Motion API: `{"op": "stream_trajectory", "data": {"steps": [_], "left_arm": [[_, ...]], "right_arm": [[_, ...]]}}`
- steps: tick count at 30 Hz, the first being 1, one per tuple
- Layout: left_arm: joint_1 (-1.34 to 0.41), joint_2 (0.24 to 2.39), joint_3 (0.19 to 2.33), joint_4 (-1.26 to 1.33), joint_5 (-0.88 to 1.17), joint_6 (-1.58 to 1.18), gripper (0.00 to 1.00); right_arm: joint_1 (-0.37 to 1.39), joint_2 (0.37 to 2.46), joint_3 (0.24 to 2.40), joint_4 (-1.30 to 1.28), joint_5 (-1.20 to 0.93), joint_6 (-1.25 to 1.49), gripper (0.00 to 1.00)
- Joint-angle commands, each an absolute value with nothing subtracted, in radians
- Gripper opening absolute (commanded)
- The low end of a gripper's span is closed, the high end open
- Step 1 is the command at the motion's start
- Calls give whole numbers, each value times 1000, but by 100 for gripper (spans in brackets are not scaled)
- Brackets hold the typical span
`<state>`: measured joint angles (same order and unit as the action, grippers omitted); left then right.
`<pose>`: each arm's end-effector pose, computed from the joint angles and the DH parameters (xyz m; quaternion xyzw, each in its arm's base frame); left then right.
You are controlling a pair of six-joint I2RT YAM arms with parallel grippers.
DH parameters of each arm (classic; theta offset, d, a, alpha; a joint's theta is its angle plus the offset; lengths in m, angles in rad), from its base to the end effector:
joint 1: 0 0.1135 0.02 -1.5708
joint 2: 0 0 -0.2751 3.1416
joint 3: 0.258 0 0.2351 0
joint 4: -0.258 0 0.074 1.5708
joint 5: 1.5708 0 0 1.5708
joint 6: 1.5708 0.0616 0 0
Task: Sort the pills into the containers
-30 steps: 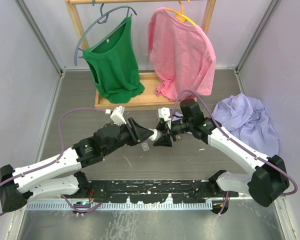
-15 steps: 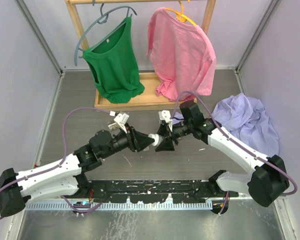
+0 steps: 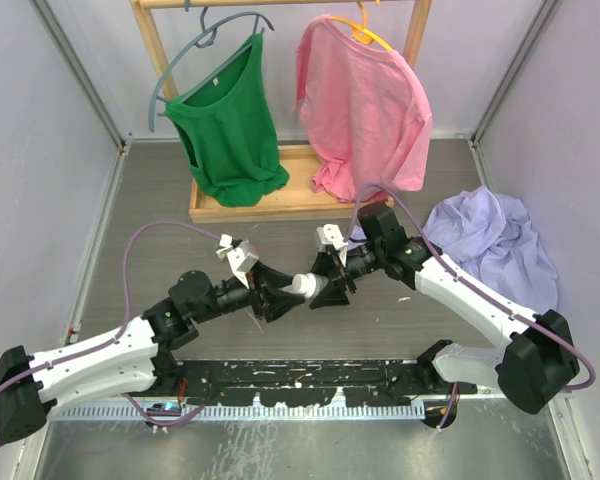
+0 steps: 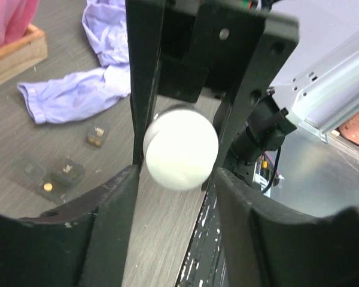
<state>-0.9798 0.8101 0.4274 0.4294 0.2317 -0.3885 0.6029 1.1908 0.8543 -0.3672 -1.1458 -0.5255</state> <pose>0.0983 -0.1718 0.2898 0.2798 0.6317 -0.5160 0.5064 0.1561 0.1756 0.2862 -0.6002 0.5226 0.5052 0.3337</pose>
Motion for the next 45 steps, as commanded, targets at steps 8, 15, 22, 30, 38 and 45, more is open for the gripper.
{"op": "stream_trajectory", "data": {"steps": [8, 15, 22, 30, 38, 45], "left_arm": [[-982, 696, 402, 423, 124, -435, 94], [-980, 577, 452, 181, -29, -608, 98], [-982, 584, 507, 162, -134, -880, 99], [-989, 745, 718, -109, -272, -1060, 84], [-1039, 869, 807, -144, -317, -1093, 75], [-1052, 911, 818, -141, -288, -1125, 65]], "right_arm": [[603, 1158, 887, -304, -1180, -554, 1], [602, 1161, 886, -311, -1143, -573, 1], [603, 1174, 887, -310, -1109, -574, 1], [603, 1177, 885, -310, -1095, -574, 1], [602, 1183, 887, -311, -1088, -575, 1], [603, 1190, 890, -316, -1088, -579, 1]]}}
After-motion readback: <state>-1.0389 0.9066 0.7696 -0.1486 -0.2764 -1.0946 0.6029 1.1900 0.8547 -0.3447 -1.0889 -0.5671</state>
